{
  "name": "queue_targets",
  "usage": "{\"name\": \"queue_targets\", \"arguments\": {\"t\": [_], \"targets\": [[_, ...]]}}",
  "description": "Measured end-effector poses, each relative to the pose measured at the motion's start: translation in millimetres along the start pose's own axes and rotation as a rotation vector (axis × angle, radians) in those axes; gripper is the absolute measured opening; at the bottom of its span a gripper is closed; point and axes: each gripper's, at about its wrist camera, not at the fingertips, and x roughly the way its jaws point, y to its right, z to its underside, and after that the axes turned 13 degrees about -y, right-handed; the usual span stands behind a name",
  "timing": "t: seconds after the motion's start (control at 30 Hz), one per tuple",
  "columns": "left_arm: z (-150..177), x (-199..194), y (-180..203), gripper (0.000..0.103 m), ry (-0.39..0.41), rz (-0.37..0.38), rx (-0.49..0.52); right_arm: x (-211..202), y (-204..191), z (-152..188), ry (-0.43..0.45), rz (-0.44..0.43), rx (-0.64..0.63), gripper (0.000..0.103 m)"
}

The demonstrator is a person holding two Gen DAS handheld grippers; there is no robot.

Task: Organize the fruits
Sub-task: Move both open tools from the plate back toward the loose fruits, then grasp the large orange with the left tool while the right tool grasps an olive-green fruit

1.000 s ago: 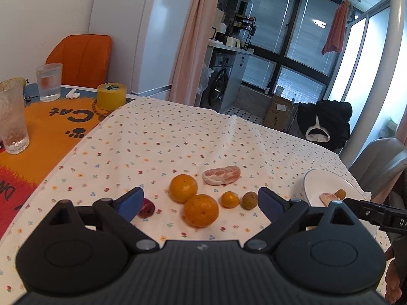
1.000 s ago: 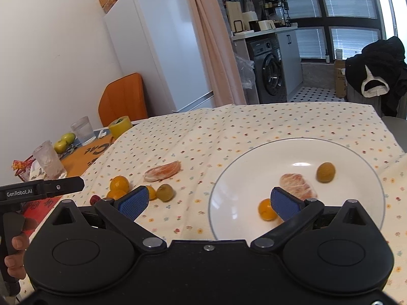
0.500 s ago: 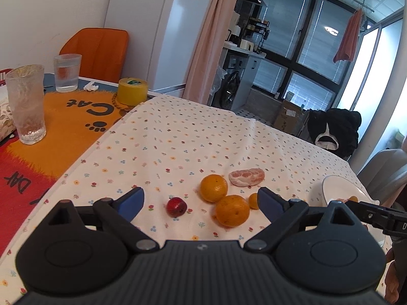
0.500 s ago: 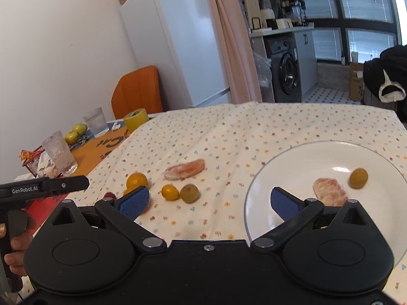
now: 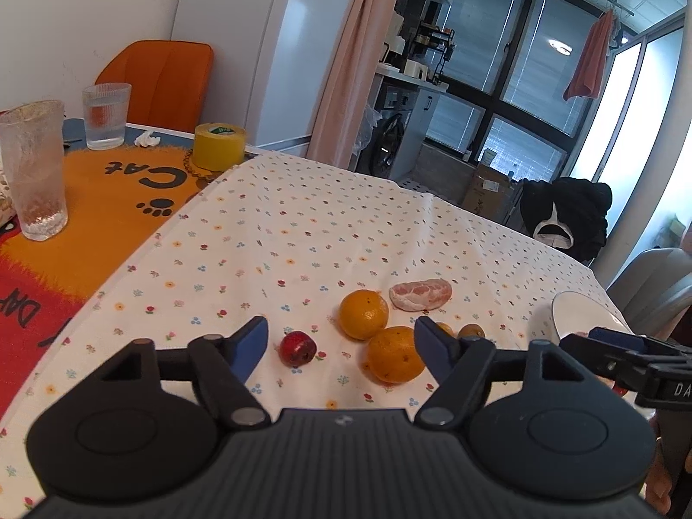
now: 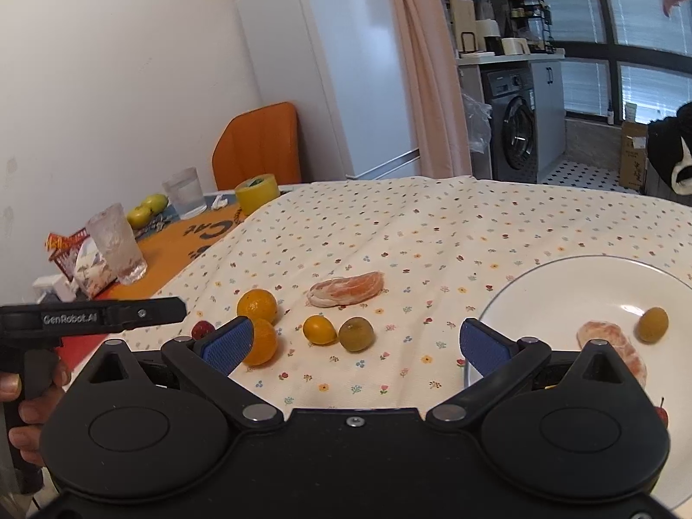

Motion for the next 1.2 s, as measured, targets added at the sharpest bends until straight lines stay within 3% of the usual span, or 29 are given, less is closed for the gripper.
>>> {"name": "queue_targets", "arguments": {"t": [0.5, 0.8, 0.97, 1.2], "targets": [[-2, 29, 22, 0.056, -0.055, 0.038, 0.023, 23, -1, -3, -0.063, 0.003, -0.021, 0.075], [0, 50, 31, 0.055, -0.094, 0.036, 0.027, 28, 5, -3, -0.079, 0.004, -0.017, 0.072], [0, 58, 34, 0.042, -0.111, 0.025, 0.019, 27, 7, -4, -0.073, 0.003, -0.011, 0.072], [1, 54, 32, 0.039, -0.11, 0.023, 0.01, 34, 9, -5, -0.086, 0.0, -0.009, 0.066]]}}
